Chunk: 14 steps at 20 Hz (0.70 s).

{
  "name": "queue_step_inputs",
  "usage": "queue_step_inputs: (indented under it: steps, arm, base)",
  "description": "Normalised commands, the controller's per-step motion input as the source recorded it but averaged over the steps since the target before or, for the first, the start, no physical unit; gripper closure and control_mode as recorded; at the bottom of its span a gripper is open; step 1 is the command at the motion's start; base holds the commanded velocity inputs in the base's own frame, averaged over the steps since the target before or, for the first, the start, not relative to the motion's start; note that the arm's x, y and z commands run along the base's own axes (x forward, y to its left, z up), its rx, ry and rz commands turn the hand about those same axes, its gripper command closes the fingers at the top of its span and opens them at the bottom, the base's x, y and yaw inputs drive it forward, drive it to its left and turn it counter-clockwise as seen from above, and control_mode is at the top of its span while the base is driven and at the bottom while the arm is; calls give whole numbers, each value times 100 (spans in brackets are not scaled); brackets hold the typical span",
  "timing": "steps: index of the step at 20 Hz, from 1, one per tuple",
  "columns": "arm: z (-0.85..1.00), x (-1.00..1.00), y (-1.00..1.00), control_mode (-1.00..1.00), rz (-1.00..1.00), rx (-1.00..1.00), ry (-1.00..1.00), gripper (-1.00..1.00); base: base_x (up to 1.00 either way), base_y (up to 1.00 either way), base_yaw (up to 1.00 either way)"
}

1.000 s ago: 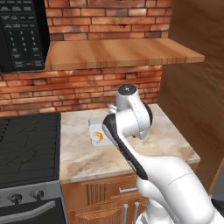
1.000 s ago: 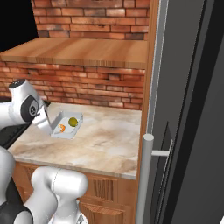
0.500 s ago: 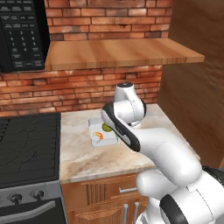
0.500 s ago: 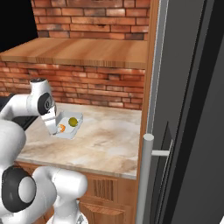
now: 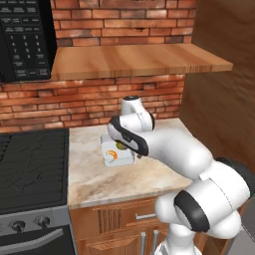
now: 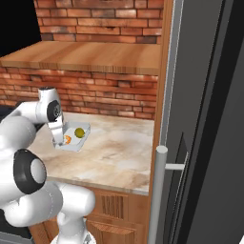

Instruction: Place the tupperware on the top shelf of the fridge. Make space for the tupperware among the existing items by rearranging them on the shelves if needed. Close the fridge door when finished.

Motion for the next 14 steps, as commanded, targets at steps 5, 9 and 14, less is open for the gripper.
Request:
queue_step_inputs:
  steps: [5, 9, 14]
  arm:
    - [-51, 13, 0, -100, 0, 2, -13, -100]
    - [-50, 20, 0, -100, 0, 2, -10, -100]
    - [-32, 31, 0, -100, 0, 2, -3, -100]
  base:
    - [0, 0, 0]
    - [0, 0, 0]
    - [0, 0, 0]
